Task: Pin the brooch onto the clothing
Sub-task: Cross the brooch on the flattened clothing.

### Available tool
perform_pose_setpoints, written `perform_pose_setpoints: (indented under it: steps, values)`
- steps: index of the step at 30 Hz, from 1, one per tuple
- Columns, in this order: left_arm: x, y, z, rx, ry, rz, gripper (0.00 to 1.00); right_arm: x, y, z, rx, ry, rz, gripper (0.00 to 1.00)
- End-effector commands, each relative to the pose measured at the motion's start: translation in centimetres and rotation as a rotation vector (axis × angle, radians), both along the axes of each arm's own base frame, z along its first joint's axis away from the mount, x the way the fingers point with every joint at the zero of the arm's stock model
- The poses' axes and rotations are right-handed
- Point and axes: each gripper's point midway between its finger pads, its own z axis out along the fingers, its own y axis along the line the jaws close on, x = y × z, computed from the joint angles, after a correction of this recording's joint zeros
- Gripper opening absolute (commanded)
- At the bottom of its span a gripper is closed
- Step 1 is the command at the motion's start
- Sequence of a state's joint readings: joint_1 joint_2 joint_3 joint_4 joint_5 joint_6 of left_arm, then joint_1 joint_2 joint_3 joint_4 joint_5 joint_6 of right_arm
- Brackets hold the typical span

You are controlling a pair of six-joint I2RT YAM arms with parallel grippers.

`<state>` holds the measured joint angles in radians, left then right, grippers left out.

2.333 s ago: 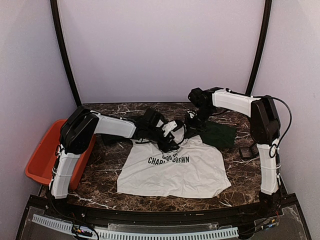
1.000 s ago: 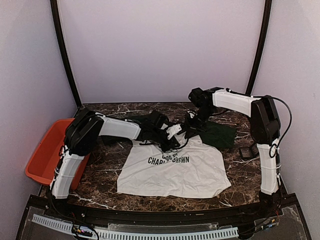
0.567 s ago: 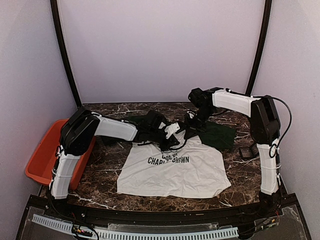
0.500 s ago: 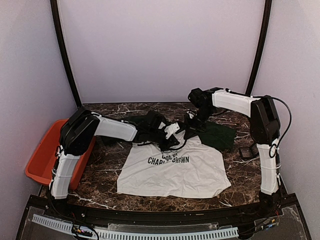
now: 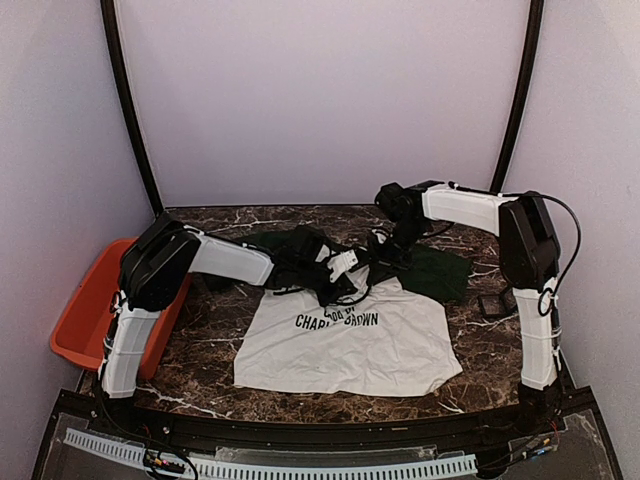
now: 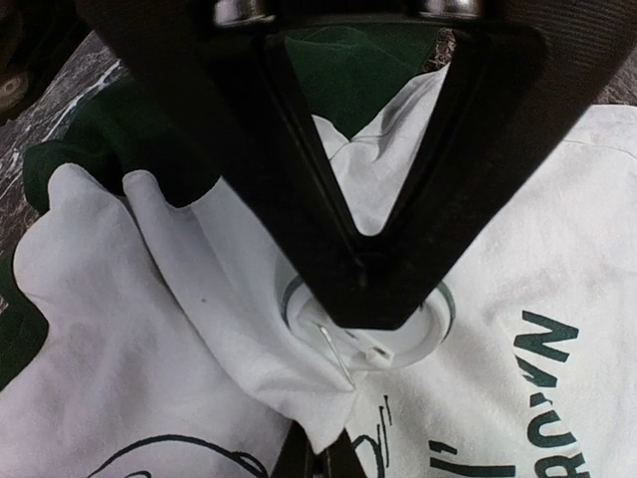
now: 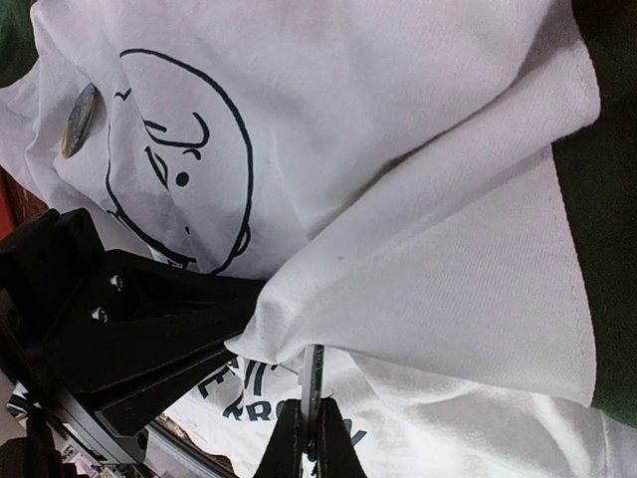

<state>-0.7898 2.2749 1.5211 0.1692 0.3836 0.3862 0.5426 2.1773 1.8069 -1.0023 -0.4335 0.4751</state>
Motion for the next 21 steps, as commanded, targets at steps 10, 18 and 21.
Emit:
perform_pose_setpoints:
  steps: [10,18,21]
  values:
    - [-0.4,-0.9,6.0,-0.115,-0.093,-0.033,0.01,-1.8,2.4,-1.6,0.054,0.058,0.063,0.0]
    - [-1.5,-0.9,6.9,-0.189,-0.112,-0.068,0.01,-2.1,3.0,-1.5,0.103,0.081,0.072,0.0]
    - [-1.7,-0.9,6.9,-0.195,-0.111,-0.075,0.01,-1.9,3.1,-1.0,0.139,0.084,0.063,0.0]
